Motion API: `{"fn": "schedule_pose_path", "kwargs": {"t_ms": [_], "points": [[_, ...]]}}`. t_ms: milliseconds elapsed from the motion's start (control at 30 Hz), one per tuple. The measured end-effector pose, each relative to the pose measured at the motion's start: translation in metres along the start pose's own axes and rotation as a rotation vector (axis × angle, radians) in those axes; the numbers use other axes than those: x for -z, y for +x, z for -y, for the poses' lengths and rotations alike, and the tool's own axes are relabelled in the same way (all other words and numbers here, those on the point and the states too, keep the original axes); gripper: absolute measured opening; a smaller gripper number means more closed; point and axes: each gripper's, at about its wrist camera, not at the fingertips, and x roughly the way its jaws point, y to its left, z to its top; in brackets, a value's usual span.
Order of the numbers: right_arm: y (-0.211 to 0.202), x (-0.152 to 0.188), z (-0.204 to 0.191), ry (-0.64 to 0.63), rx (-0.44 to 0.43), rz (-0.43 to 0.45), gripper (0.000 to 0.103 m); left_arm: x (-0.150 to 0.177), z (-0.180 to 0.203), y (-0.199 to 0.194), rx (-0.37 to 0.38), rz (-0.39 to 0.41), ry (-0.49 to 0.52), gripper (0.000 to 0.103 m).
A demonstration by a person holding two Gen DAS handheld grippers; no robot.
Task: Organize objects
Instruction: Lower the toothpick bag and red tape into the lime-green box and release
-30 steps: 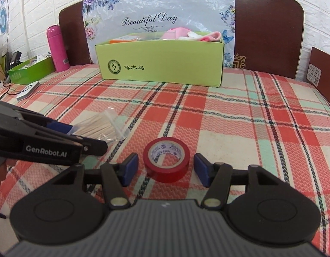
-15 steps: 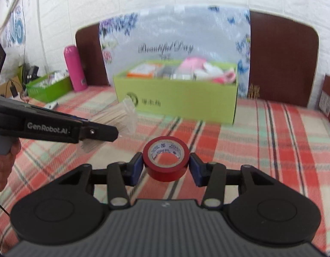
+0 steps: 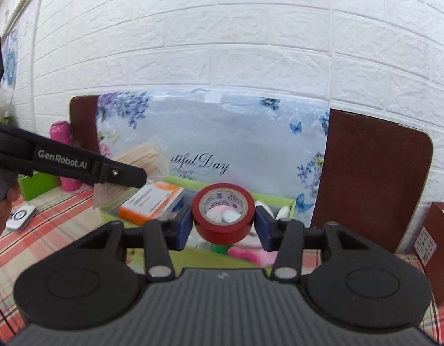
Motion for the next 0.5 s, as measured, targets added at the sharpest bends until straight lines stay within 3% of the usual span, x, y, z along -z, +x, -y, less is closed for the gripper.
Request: {"fn": "schedule_pose_path", "kwargs": {"t_ms": [400,467,500], "points": [[0.104,0.007,0.039,0.102,0.022,-0.095,0.046,-0.006,-0.028,0.094,-0.047,-0.087,-0.005,0.022],[0.115,0.014,0.040,0.097,0.012,-0.110,0.048,-0.003,-0.031,0.103,-0.065,-0.077,-0.010,0.039],[0.119,0.017,0.041,0.093,0.021,-0.114,0.058,-0.002,-0.033,0.107,-0.076,-0.084,-0.012,0.069]]}}
